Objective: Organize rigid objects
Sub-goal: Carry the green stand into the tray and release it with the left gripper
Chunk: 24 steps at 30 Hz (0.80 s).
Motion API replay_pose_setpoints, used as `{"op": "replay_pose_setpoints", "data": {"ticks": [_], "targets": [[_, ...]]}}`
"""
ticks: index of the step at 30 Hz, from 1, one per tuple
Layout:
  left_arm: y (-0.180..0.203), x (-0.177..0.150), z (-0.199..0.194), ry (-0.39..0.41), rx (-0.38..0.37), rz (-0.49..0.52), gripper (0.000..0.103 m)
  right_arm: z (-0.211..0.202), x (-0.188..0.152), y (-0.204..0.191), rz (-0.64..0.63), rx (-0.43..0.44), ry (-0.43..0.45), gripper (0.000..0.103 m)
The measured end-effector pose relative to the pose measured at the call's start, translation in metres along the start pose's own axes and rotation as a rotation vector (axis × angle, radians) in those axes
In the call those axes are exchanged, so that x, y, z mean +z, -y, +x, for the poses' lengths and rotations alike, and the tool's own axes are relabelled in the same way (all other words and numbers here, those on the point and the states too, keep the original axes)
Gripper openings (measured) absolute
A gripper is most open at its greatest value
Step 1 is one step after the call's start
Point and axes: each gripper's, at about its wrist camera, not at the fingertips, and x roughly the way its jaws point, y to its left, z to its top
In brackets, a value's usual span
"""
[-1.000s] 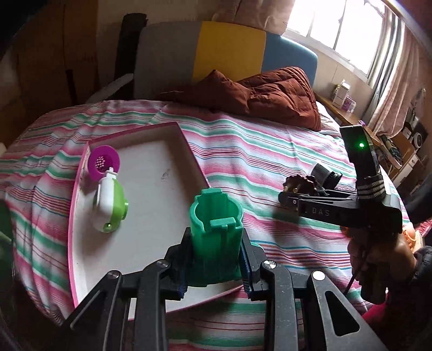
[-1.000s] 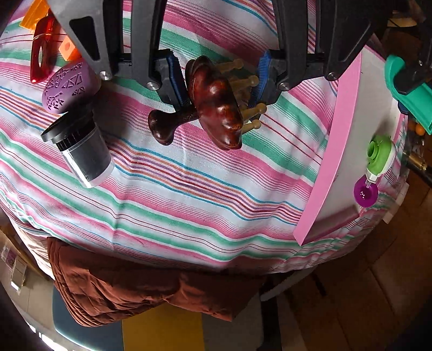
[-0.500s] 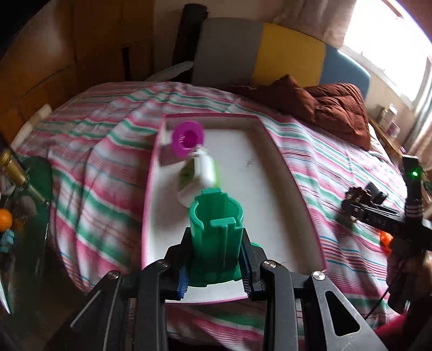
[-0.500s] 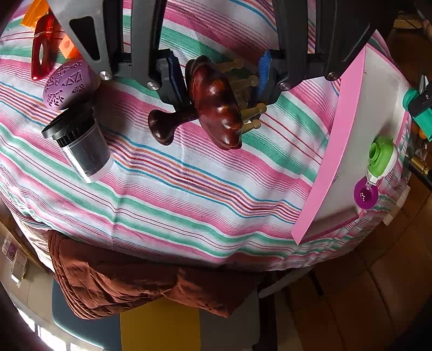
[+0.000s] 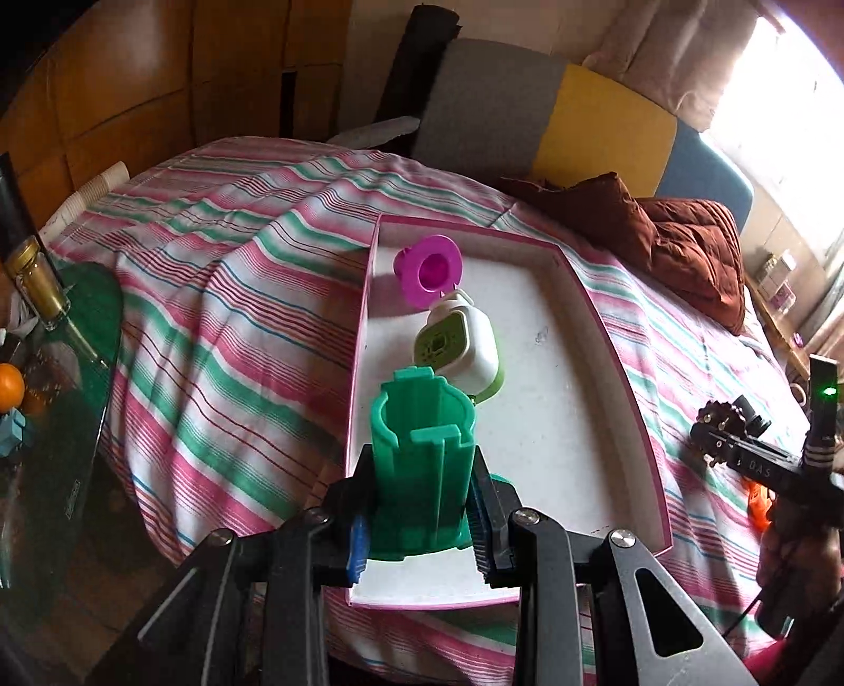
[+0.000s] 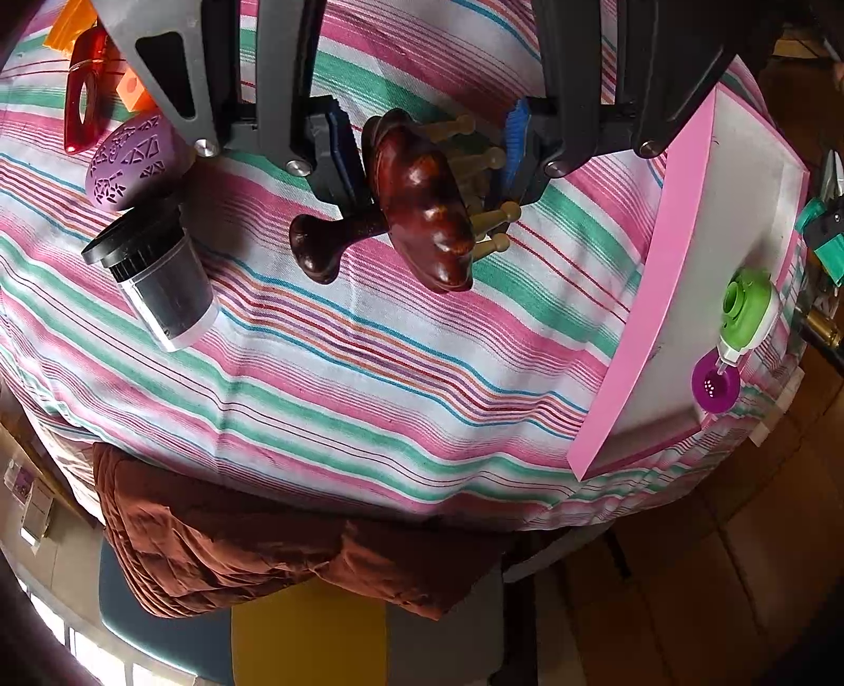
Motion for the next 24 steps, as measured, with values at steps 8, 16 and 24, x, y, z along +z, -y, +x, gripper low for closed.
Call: {"op": "replay_pose_setpoints", "data": {"ticks": [8, 16, 24], "targets": [[0.015, -0.002, 0.016, 0.002, 0.078, 0.1, 0.031, 0.0, 0.0, -0.002, -0.005, -0.005, -0.002, 0.044], [0.023, -0.005, 0.028, 0.005, 0.075, 0.13, 0.031, -0.001, -0.001, -0.002, -0.005, -0.006, -0.001, 0.044], [0.021, -0.006, 0.023, 0.021, 0.07, 0.123, 0.039, -0.001, -0.001, -0.002, -0.005, -0.008, -0.001, 0.044]]}}
